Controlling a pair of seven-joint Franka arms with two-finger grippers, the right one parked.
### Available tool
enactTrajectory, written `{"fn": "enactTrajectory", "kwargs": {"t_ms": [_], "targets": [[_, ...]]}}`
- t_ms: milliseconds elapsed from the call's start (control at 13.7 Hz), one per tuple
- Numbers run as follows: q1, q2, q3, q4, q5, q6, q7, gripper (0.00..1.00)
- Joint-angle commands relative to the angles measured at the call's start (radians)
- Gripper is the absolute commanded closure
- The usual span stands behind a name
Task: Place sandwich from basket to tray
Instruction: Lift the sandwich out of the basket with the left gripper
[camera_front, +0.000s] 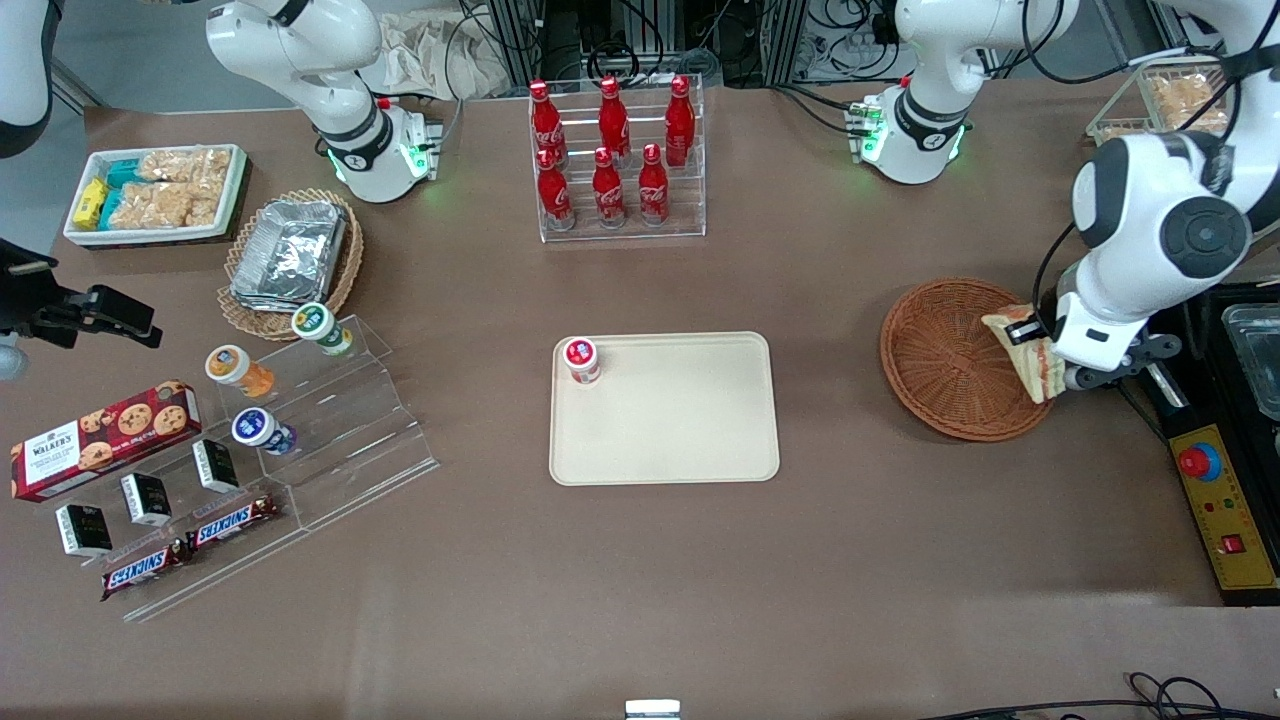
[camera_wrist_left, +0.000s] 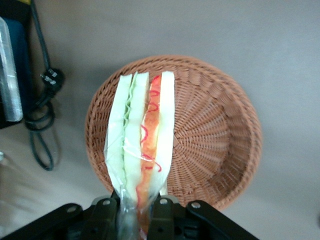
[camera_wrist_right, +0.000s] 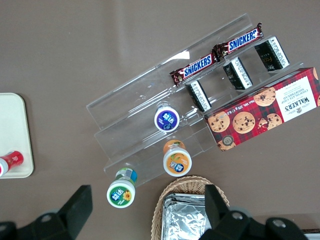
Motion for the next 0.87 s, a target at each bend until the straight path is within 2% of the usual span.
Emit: {"fn": "enactTrajectory", "kwargs": {"t_ms": [0,291,656,801], "targets": [[-0.003,0.011,-0.034,0.149,0.000,-0.159,0.065,1.00],[-0.003,0.014,-0.100,0.277,0.000,-0.256,0.132,1.00],[-0.003,0.020,-0.246,0.317,-0.006,-0.305,0.122,1.00],[-0.003,0.028,-0.286,0.329,-0.040,-0.313,0.119,1.00]]}}
